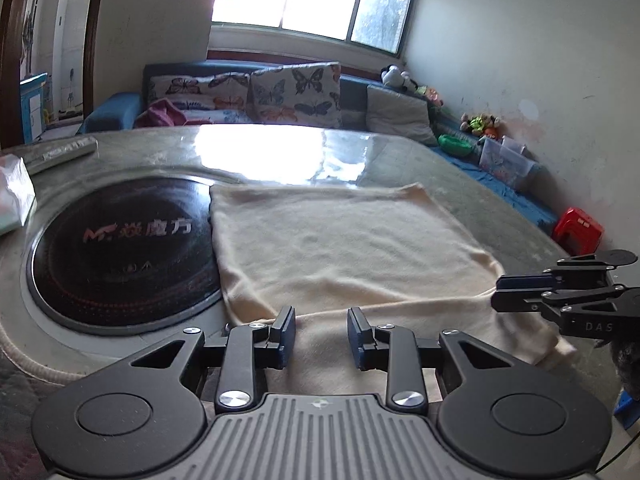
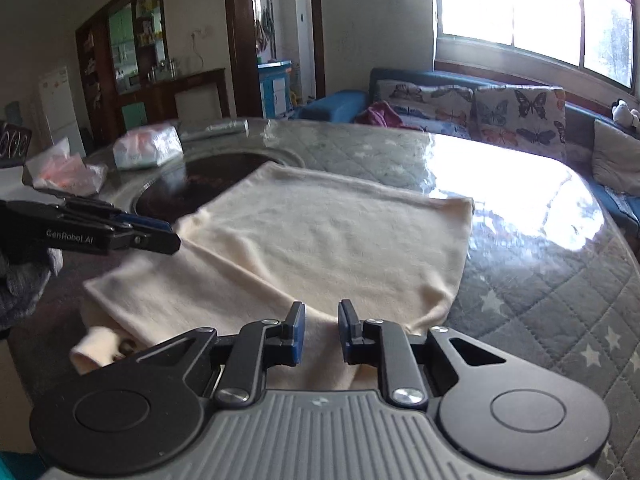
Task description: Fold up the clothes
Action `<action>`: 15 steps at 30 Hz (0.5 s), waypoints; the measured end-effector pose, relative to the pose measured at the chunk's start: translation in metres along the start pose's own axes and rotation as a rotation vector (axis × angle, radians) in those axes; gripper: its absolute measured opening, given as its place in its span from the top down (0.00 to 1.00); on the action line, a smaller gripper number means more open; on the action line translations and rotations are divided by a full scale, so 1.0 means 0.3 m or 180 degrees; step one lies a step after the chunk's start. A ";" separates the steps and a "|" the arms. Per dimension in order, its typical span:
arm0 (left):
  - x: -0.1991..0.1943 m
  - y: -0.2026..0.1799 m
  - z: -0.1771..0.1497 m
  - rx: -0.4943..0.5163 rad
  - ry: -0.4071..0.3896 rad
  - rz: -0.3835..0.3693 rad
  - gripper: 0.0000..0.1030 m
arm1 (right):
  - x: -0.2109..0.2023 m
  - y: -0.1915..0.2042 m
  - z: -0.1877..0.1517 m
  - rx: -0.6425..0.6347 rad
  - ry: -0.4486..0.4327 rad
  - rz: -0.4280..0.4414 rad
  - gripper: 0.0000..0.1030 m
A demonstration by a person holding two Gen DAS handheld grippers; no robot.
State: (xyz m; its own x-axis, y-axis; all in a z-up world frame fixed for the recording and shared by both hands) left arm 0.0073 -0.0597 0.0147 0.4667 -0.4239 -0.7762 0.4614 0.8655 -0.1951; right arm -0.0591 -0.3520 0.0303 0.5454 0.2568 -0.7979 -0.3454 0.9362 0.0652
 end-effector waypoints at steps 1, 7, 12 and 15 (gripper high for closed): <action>-0.003 0.000 -0.004 0.0014 -0.0010 0.0006 0.70 | 0.009 -0.006 -0.005 0.0010 0.0026 -0.0003 0.83; -0.058 -0.027 -0.039 0.0180 -0.0053 0.0047 0.69 | -0.060 0.025 -0.029 -0.0190 -0.0019 0.0064 0.76; -0.060 -0.032 -0.087 0.0265 0.0024 0.0116 0.69 | -0.065 0.050 -0.088 -0.0315 0.0090 0.0077 0.75; -0.100 -0.046 -0.106 0.0365 0.0007 0.0089 0.69 | -0.072 0.047 -0.109 -0.0287 0.0115 0.0060 0.75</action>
State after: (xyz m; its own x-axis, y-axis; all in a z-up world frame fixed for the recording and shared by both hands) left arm -0.0371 -0.0505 0.0216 0.4790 -0.3993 -0.7817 0.5315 0.8407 -0.1038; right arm -0.1006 -0.3522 0.0288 0.5108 0.2640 -0.8182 -0.4237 0.9054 0.0276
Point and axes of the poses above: each gripper's, at about its wrist camera, not at the fingertips, and x roughly the way its jaws point, y to its left, z to its top, the point moved 1 cm from there along x, roughly the way its jaws point, and after that the axes turned 15 degrees about y, right-handed, at the moved point
